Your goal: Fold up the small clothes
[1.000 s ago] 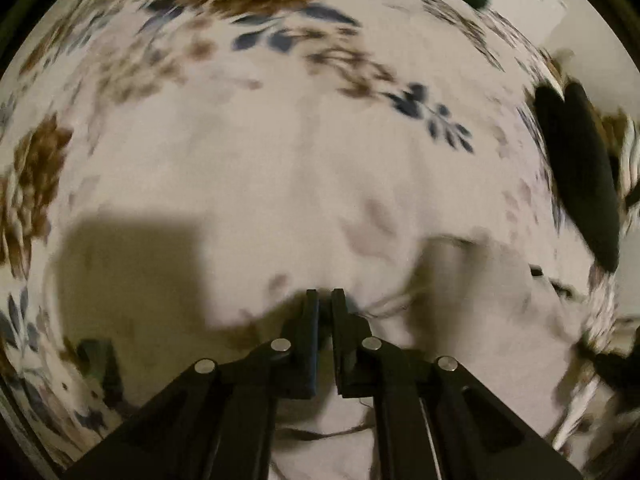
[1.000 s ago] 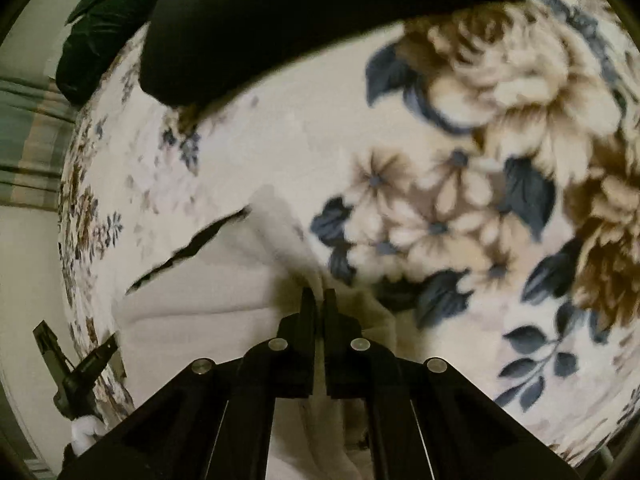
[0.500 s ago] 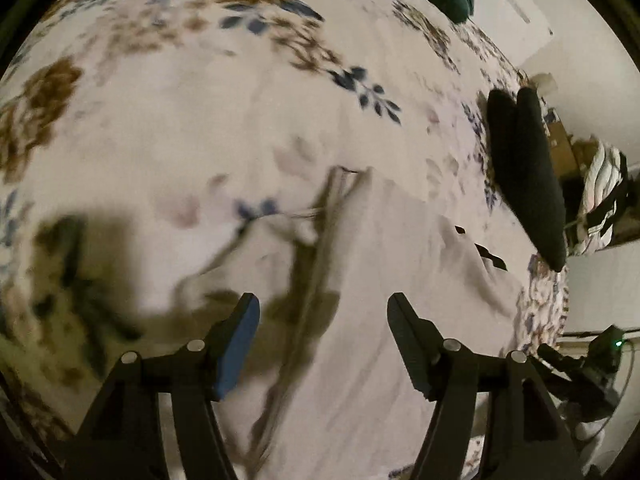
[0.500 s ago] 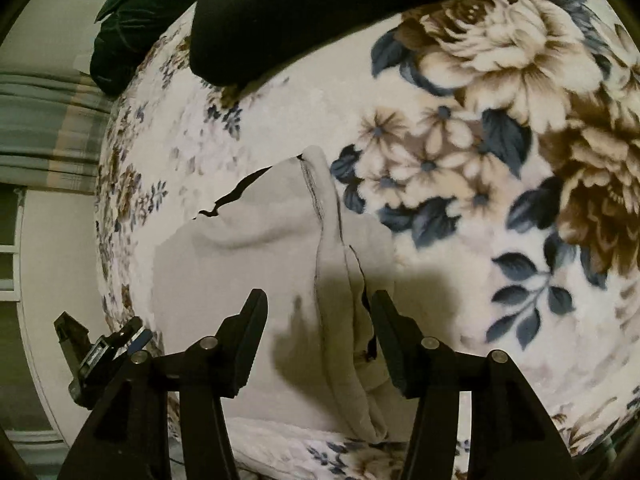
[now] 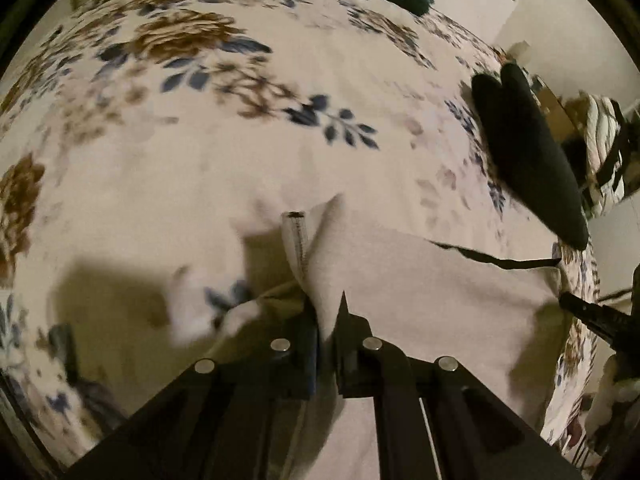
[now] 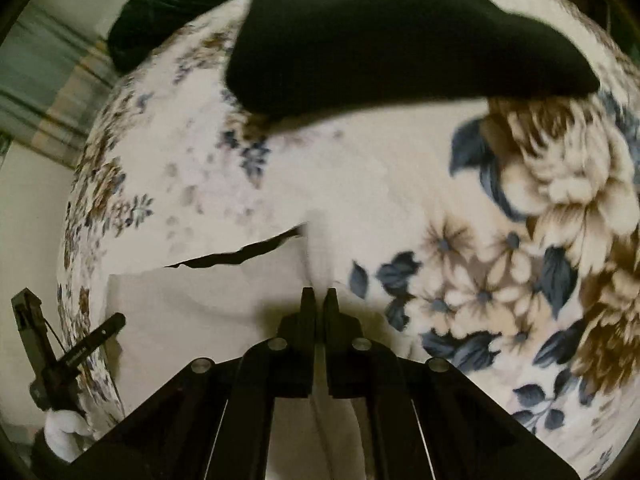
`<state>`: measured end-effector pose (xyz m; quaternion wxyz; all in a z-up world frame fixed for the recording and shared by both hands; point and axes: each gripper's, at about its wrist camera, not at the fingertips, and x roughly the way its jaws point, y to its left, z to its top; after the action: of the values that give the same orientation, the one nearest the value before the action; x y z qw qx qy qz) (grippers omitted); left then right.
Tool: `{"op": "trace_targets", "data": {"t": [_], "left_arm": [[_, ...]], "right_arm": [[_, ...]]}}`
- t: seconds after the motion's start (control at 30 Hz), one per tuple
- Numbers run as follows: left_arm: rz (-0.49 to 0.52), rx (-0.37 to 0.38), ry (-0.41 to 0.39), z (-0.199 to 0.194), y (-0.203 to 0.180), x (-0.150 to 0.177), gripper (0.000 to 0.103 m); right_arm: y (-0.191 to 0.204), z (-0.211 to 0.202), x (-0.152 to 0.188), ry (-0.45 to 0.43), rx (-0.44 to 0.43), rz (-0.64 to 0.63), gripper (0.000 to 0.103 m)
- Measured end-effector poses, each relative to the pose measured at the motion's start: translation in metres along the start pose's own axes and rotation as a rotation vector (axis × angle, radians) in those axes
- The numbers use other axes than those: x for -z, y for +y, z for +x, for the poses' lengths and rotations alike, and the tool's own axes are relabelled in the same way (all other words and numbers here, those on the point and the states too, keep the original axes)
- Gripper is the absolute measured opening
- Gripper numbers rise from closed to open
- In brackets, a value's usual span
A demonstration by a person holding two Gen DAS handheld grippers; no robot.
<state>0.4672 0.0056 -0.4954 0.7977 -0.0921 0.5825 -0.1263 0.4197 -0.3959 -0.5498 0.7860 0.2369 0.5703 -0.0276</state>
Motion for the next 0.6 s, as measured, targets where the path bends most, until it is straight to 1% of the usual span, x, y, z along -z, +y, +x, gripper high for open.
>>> {"op": "trace_targets", "data": {"t": [0.1, 0.17, 0.23, 0.27, 0.33, 0.37, 0.4, 0.43, 0.47, 0.5, 0.53, 0.57, 0.6], "left_arm": [[-0.032, -0.009, 0.016, 0.006, 0.01, -0.002, 0.005], [-0.052, 0.002, 0.053, 0.018, 0.014, -0.005, 0.005], [-0.062, 0.004, 0.09, 0.031, 0.014, -0.008, 0.009], [-0.069, 0.006, 0.108, 0.035, 0.015, -0.009, 0.009], [-0.102, 0.023, 0.116, 0.03, 0.02, -0.009, 0.011], [-0.118, 0.035, 0.11, 0.024, 0.022, -0.008, 0.011], [-0.128, 0.033, 0.089, 0.011, 0.025, -0.005, 0.017], [-0.131, 0.012, 0.076, 0.001, 0.028, -0.001, 0.033], [-0.14, -0.016, 0.062, -0.01, 0.031, 0.004, 0.045], [-0.164, -0.036, 0.045, -0.023, 0.037, 0.012, 0.067], [-0.204, -0.032, 0.033, -0.038, 0.044, 0.024, 0.079], [-0.236, -0.016, 0.026, -0.046, 0.048, 0.034, 0.08], [-0.284, 0.004, 0.026, -0.057, 0.054, 0.052, 0.08]], "right_arm": [[0.002, 0.007, -0.004, 0.01, 0.014, -0.001, 0.004], [0.0, 0.014, -0.007, 0.019, 0.034, 0.005, 0.004], [-0.001, 0.023, -0.009, 0.034, 0.057, 0.001, 0.004], [-0.001, 0.027, -0.01, 0.047, 0.068, 0.002, 0.004], [-0.004, 0.036, -0.01, 0.115, 0.067, 0.012, 0.004], [-0.005, 0.036, -0.009, 0.126, 0.06, 0.02, 0.007], [-0.006, 0.032, -0.006, 0.131, 0.05, 0.025, 0.018], [-0.008, 0.027, -0.003, 0.131, 0.038, 0.028, 0.04], [-0.013, 0.016, 0.004, 0.124, 0.018, 0.041, 0.052], [-0.016, 0.007, 0.01, 0.116, 0.0, 0.058, 0.061], [-0.021, -0.001, 0.017, 0.111, -0.021, 0.079, 0.064], [-0.028, -0.011, 0.028, 0.106, -0.043, 0.111, 0.065], [-0.036, -0.02, 0.042, 0.102, -0.062, 0.155, 0.071]]}}
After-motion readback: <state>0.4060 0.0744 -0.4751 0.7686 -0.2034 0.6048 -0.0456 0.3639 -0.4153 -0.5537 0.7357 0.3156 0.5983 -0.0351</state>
